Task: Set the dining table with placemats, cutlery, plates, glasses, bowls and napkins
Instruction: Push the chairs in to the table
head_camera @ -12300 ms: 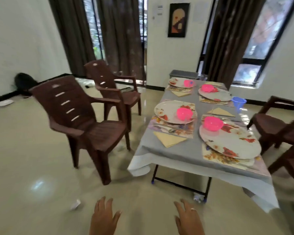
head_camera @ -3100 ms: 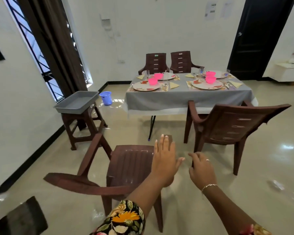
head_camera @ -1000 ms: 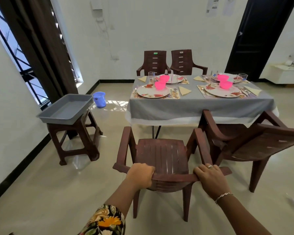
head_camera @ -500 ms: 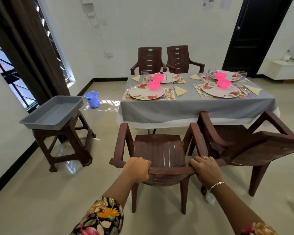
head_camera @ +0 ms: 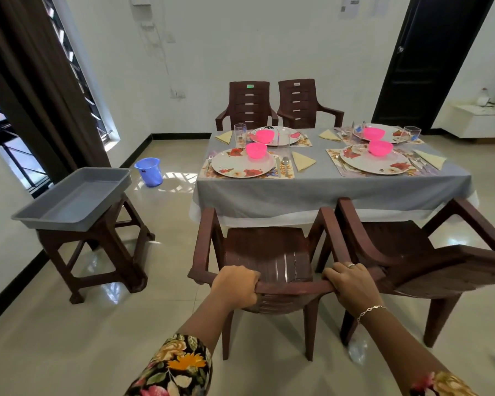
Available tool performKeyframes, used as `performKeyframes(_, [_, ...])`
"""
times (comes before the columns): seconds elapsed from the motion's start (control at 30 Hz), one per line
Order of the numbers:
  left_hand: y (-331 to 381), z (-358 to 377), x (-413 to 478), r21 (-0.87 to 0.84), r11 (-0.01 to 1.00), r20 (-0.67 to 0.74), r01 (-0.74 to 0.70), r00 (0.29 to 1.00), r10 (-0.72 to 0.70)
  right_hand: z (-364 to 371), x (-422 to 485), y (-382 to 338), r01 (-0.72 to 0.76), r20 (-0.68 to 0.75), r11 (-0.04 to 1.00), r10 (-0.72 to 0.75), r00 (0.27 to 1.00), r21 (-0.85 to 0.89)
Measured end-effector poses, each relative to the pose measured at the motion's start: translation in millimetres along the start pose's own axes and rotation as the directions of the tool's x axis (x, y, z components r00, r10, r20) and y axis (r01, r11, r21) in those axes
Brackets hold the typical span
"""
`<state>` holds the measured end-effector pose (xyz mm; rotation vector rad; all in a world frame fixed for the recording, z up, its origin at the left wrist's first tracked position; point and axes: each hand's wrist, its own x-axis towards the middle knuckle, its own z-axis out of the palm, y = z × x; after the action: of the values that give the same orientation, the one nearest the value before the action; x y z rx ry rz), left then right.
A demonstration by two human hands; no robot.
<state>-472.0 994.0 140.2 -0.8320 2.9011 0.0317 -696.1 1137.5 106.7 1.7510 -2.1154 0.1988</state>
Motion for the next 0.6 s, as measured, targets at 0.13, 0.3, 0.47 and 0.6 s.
performKeyframes(0.13, [-1,-2,12,0.009,1.0,-0.016,-0.005,1.0,0.006,8,10,10,-0.015,0.045,1.0,0.015,0.999,-0.005])
performKeyframes(0.3, [0,-6,27,0.013,1.0,-0.036,-0.019,0.999,0.019,16,22,23,0.001,0.052,1.0,-0.001,0.999,0.0])
performKeyframes(0.47, [-1,-9,38,0.025,0.999,-0.051,-0.023,0.998,0.024,21,32,32,0.006,0.027,1.0,-0.006,1.0,0.002])
performKeyframes(0.6, [-2,-11,46,0.025,0.999,-0.064,-0.029,0.997,0.031,24,39,35,0.007,-0.007,1.0,-0.007,1.0,0.007])
